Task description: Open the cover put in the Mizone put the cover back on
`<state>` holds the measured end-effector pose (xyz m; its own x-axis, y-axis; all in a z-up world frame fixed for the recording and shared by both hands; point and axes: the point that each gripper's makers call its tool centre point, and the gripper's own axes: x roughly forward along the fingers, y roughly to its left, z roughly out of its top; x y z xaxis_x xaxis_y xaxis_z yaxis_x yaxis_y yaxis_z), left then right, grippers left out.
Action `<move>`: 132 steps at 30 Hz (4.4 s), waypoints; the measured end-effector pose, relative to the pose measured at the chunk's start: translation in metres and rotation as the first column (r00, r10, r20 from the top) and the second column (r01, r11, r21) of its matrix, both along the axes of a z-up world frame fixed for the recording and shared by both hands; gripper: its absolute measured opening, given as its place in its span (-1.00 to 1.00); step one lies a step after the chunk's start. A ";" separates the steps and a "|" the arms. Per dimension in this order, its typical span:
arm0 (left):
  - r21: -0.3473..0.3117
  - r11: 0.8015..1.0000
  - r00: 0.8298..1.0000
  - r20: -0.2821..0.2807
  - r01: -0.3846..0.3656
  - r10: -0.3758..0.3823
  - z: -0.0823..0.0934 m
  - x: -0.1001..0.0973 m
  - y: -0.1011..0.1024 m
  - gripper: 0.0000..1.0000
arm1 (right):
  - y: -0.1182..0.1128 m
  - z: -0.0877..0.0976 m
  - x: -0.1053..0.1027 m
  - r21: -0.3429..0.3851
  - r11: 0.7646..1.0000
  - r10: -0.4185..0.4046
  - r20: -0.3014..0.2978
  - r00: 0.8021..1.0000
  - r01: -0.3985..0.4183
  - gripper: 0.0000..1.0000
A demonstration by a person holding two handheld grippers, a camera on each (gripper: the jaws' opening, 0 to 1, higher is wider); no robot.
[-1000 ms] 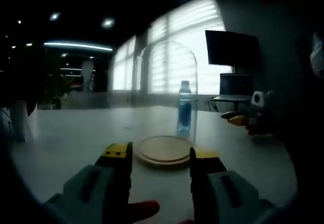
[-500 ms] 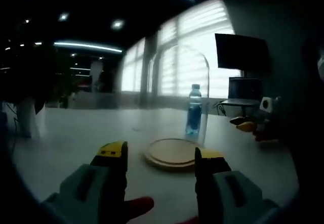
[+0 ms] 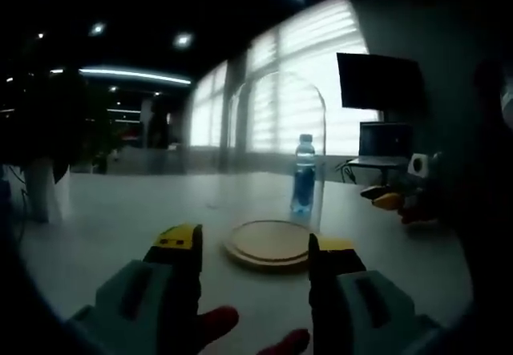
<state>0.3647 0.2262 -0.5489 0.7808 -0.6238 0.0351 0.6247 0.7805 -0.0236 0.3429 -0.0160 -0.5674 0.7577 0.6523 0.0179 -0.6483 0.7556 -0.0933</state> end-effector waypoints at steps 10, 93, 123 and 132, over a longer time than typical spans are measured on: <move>0.014 1.000 1.000 -0.005 -0.011 0.011 -0.003 0.004 0.006 -0.23 | 0.004 0.004 -0.004 0.040 0.999 0.035 -0.001 0.999 -0.035 -0.49; -0.005 1.000 1.000 0.011 0.020 -0.020 0.001 -0.003 0.001 -0.23 | -0.002 0.013 -0.001 0.096 0.994 0.043 0.011 0.999 -0.044 -0.41; 0.007 1.000 0.999 -0.013 0.031 -0.031 -0.007 -0.003 -0.001 -0.23 | 0.000 0.014 -0.005 0.098 0.994 0.050 0.011 0.999 -0.051 -0.41; 0.015 1.000 1.000 -0.009 0.015 -0.015 -0.006 -0.001 0.003 -0.11 | 0.005 0.013 -0.007 0.086 0.995 0.055 0.013 0.998 -0.056 -0.39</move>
<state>0.3638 0.2287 -0.5551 0.7715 -0.6359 0.0190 0.6362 0.7714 -0.0175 0.3361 -0.0109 -0.5542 0.7199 0.6890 0.0835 -0.6887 0.7241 -0.0366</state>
